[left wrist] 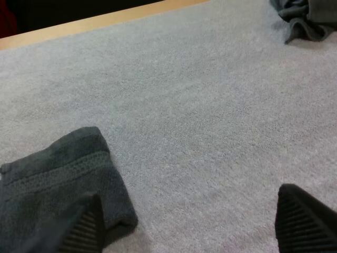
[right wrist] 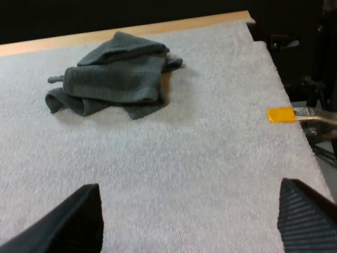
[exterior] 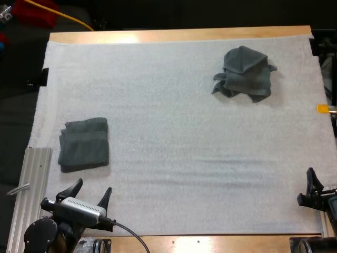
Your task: Pick towel from pile, fold and stack
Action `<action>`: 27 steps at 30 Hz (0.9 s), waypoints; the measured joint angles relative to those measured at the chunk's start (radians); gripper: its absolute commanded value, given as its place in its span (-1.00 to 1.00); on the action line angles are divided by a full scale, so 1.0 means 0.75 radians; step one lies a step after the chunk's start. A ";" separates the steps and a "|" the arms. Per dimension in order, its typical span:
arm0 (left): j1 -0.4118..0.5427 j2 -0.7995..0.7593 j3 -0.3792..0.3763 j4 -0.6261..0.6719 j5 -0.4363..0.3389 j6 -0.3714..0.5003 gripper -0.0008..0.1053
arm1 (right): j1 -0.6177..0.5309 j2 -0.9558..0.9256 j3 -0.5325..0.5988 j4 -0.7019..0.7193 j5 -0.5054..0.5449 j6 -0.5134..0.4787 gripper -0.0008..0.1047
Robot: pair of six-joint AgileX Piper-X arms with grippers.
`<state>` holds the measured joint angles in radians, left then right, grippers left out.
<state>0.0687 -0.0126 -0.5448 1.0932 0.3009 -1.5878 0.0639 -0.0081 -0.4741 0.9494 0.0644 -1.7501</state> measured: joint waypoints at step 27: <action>-0.035 0.000 0.000 -0.003 0.000 0.000 0.24 | 0.000 0.000 -0.010 0.015 0.000 0.000 0.29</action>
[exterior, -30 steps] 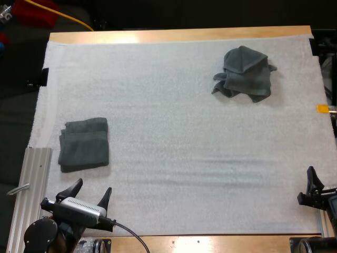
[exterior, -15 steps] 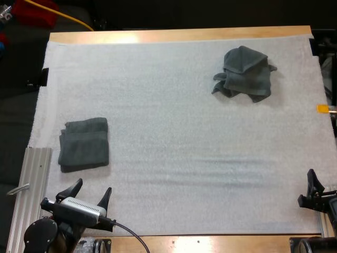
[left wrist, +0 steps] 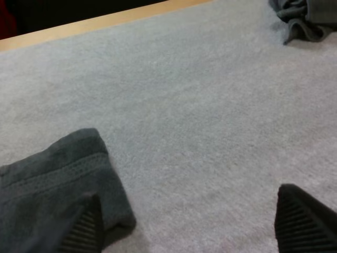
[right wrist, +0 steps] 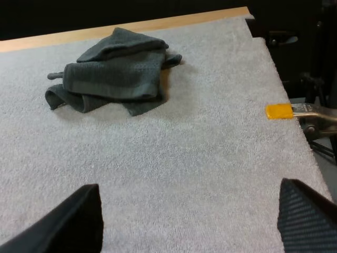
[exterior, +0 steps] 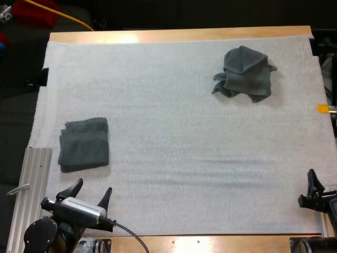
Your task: Pick towel from pile, fold and stack
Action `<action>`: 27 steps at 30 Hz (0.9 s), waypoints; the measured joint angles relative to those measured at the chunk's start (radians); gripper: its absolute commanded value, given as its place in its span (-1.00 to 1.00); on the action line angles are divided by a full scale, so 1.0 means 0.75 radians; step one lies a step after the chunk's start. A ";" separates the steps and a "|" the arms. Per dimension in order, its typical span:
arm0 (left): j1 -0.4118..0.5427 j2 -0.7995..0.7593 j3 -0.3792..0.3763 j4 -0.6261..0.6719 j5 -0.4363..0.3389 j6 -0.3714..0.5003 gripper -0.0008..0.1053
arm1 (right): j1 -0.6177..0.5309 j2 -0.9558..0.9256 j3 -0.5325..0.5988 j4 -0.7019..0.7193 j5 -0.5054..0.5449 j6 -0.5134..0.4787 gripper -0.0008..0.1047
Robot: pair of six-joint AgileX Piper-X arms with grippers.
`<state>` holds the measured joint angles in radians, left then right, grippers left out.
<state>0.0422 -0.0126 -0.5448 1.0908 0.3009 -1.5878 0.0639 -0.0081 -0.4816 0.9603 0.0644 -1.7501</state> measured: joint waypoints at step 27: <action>-0.065 0.000 0.000 0.000 0.000 0.000 0.24 | -0.002 0.000 0.000 0.000 0.000 0.000 0.29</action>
